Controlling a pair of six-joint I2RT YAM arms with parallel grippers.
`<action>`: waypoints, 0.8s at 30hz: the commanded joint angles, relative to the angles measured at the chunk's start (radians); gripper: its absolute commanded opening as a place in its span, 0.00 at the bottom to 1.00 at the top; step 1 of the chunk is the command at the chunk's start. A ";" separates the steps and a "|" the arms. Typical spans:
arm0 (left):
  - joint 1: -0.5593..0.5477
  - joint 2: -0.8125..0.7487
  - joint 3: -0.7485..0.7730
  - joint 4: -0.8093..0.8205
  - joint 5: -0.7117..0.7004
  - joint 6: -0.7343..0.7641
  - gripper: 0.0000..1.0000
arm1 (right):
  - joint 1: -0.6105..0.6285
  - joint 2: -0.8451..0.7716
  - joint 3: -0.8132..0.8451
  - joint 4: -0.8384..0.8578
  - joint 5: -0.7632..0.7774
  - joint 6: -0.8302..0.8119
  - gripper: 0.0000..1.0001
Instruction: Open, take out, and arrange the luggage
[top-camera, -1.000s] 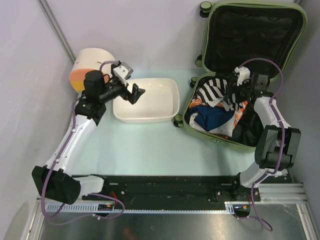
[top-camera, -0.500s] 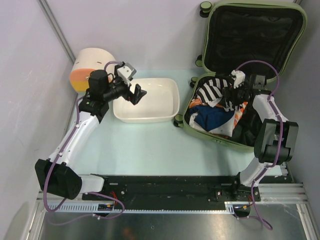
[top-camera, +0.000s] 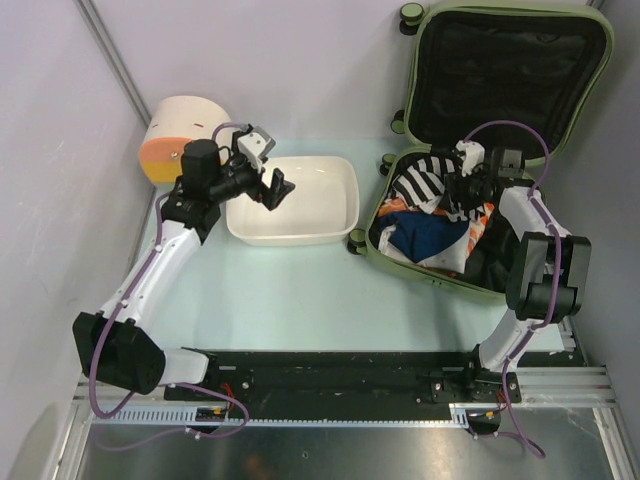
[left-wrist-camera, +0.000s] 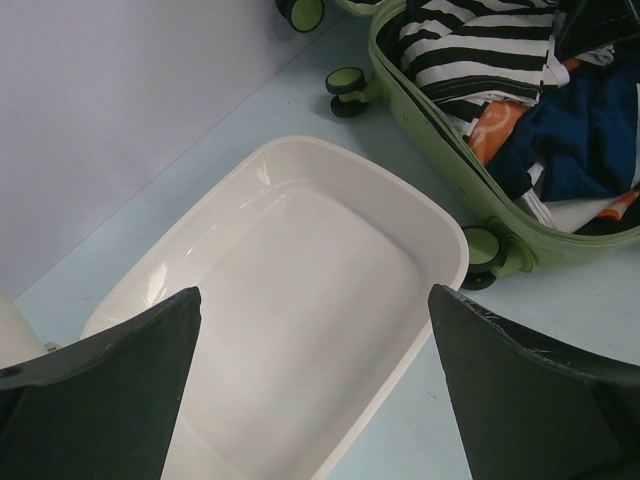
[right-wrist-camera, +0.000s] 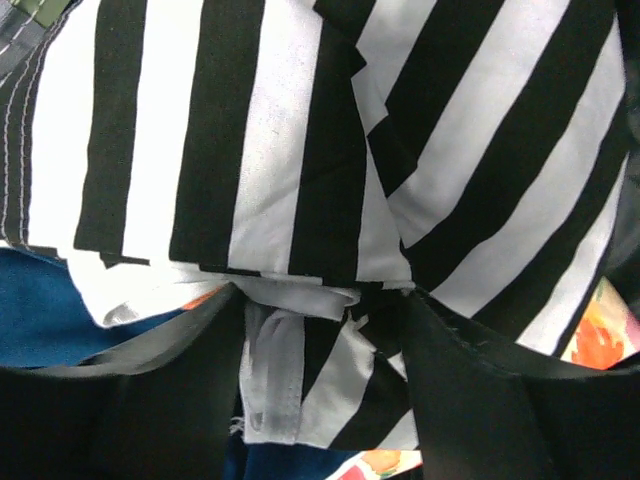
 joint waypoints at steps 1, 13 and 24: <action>-0.010 0.003 0.037 0.013 0.029 0.039 1.00 | -0.006 0.002 0.044 0.091 0.089 0.023 0.58; -0.010 0.023 0.048 0.011 0.058 0.028 1.00 | -0.090 -0.025 0.080 0.088 -0.101 0.104 0.66; -0.012 0.034 0.056 0.013 0.064 0.028 1.00 | -0.078 0.011 0.106 0.067 -0.078 0.070 0.65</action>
